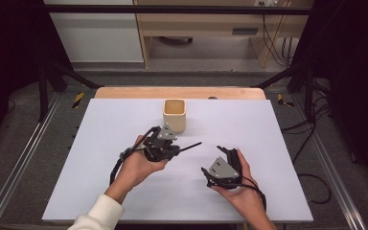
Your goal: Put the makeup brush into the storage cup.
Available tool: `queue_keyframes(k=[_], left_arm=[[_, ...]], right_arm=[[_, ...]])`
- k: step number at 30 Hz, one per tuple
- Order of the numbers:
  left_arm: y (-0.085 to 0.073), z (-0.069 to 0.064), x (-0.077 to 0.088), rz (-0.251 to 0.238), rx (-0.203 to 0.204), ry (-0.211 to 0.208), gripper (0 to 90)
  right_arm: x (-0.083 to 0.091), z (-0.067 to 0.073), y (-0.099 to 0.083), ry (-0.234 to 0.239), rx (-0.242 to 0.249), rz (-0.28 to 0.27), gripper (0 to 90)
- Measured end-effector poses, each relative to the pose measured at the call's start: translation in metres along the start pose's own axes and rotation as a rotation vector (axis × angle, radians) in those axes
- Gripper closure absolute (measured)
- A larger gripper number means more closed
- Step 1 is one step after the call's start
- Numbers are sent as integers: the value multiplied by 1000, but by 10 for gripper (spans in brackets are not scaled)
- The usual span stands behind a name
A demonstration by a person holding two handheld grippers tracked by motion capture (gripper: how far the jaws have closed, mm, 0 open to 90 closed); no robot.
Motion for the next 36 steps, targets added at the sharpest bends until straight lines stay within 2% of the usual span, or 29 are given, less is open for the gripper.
queue_keyframes(k=[3,4,11,15,18,19,21,22,25,36], left_arm=[[-1,2,3,9,-3,1,838],[-1,2,3,3,7,1,838],[-3,0,4,20,-7,-7,838],[-2,-4,3,27,-19,-21,838],[-2,-7,2,29,-20,-28,838],[-2,-9,1,34,-29,-36,838],[-1,-10,0,34,-32,-37,838],[0,-12,-1,27,-20,-44,838],[0,-15,-1,35,-38,-54,838],[1,-20,-4,36,-43,-64,838]], right_arm=[[-1,2,6,17,8,-11,204],[-2,2,10,24,21,-19,222],[-2,-1,21,16,59,-48,256],[-7,3,27,20,115,-55,296],[-10,5,29,20,129,-67,307],[-13,7,31,24,151,-61,327],[-14,7,32,24,157,-63,337],[-15,8,32,25,162,-64,346],[-18,11,33,40,170,-63,399],[-21,17,34,58,197,-68,490]])
Point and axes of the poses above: each handheld gripper's, and its own axes: x roughly backward along the jaws, y roughly out of its top, z roughly to its left, the point moved 9 cm from there along -x, roughly forward along the jaws, and after that the axes turned 1 degree about x, right-handed, at the moved point
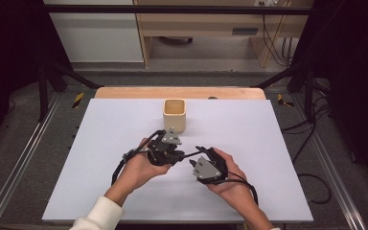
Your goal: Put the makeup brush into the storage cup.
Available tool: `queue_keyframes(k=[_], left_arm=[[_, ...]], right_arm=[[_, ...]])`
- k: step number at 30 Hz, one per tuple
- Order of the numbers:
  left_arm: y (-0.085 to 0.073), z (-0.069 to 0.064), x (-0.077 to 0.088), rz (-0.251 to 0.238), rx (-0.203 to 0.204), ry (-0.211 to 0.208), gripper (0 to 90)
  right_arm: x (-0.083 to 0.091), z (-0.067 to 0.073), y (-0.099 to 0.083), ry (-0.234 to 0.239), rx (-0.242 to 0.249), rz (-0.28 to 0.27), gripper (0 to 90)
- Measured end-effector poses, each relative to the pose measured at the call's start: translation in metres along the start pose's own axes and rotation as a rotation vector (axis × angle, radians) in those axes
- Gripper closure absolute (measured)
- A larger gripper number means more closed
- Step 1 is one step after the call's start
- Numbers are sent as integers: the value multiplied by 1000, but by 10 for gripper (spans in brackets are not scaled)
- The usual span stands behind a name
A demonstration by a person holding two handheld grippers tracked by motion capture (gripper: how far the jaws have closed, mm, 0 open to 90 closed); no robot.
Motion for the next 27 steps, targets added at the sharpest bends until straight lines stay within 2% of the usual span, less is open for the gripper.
queue_keyframes(k=[7,11,15,27], left_arm=[[0,-2,-3,5,5,-12,837],[0,-3,-4,17,-12,-12,837],[0,-4,-4,15,-10,-22,837],[-1,-6,-4,13,-6,-32,838]], right_arm=[[0,2,2,-7,29,-3,539],[0,3,1,7,37,-5,573],[0,7,3,23,61,-12,596],[-2,14,7,60,78,-20,671]])
Point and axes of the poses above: each handheld gripper's, and its own axes: x roughly backward along the jaws, y roughly out of its top, z roughly to its left, the point moved 9 cm from there along -x, roughly forward along the jaws, and after that the axes turned 1 degree about x, right-handed, at the moved point
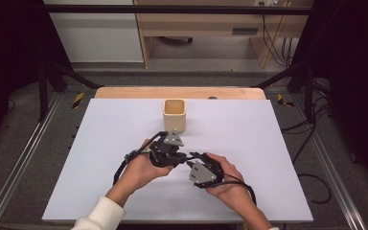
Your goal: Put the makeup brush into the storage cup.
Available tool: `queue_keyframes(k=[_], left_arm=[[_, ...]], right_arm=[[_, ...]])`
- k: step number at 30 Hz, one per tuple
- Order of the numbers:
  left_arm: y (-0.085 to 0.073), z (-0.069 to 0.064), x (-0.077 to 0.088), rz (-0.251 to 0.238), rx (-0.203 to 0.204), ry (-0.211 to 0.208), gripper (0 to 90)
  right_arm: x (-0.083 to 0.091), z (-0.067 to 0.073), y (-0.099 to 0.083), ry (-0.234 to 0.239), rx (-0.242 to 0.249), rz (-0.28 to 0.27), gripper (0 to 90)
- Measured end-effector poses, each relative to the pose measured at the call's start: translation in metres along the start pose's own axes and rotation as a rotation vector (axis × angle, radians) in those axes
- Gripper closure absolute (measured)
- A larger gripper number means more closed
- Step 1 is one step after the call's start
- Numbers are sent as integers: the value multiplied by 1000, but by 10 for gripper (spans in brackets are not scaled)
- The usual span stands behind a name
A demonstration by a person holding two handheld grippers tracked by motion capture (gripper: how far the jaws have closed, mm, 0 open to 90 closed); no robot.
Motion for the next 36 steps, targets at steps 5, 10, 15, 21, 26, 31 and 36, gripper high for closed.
queue_keyframes(k=[5,10,15,21,26,31,36], left_arm=[[-1,0,-1,-4,13,1,837],[0,2,1,-23,35,-3,835],[5,7,8,-80,61,17,816],[4,18,16,-112,72,61,741],[5,26,18,-178,91,106,601],[3,39,22,-218,116,191,517],[0,45,23,-218,103,243,453]], right_arm=[[0,3,2,12,-10,-9,780],[0,5,2,27,3,-8,823],[-1,9,0,39,-5,-7,831],[-1,11,-4,41,-4,-4,832],[0,13,-8,43,-15,-6,832],[0,15,-12,41,-22,-5,832],[0,15,-15,28,-28,-7,832]])
Point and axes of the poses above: each handheld gripper's, and its own axes: x roughly backward along the jaws, y roughly out of its top, z roughly to its left, the point moved 9 cm from there along -x, roughly forward along the jaws, and after that the axes turned 1 degree about x, right-handed, at the moved point
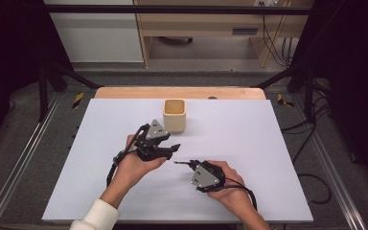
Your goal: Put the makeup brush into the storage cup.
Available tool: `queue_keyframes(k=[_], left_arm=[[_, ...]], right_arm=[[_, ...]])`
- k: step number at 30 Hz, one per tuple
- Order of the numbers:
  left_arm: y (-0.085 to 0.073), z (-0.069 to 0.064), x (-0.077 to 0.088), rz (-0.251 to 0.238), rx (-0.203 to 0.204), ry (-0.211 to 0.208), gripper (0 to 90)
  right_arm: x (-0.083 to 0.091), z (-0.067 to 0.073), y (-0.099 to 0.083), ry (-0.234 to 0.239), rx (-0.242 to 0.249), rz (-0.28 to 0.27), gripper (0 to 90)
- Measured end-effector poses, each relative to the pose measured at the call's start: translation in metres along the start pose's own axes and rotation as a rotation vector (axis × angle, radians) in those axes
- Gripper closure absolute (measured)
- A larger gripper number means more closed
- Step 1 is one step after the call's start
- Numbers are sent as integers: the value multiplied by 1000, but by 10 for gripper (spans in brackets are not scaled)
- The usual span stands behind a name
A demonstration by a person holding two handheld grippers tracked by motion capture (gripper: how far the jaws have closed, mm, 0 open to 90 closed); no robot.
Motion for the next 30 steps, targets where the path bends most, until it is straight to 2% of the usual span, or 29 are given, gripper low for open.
queue_keyframes(k=[4,7,8,11,13,14,15,18,20,23,30], left_arm=[[-1,7,2,-29,8,56,389],[-8,14,1,-36,-15,122,324],[-12,16,1,-36,-8,131,285],[-23,24,2,-54,33,155,241],[-30,30,3,-71,60,160,219],[-32,33,4,-86,83,164,219],[-35,35,4,-99,103,165,206],[-43,43,5,-120,132,180,174],[-47,48,9,-152,148,193,163],[-54,49,14,-175,144,185,145],[-77,56,35,-213,130,219,127]], right_arm=[[4,-4,-1,-14,-11,-10,832],[8,-8,-3,-34,-39,-21,832],[12,-14,-5,-48,-58,-30,832],[16,-19,-8,-60,-85,-37,832],[18,-22,-13,-66,-133,-41,832],[18,-22,-13,-66,-133,-41,832],[19,-24,-14,-71,-153,-45,832],[21,-28,-12,-81,-192,-64,832],[22,-29,-11,-85,-210,-77,832],[21,-29,-11,-80,-238,-79,831],[20,-29,-9,-76,-275,-94,833]])
Point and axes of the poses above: each handheld gripper's, and its own axes: x roughly backward along the jaws, y roughly out of its top, z roughly to its left, the point moved 9 cm from there along -x, roughly forward along the jaws, and after that the axes turned 1 degree about x, right-handed, at the moved point
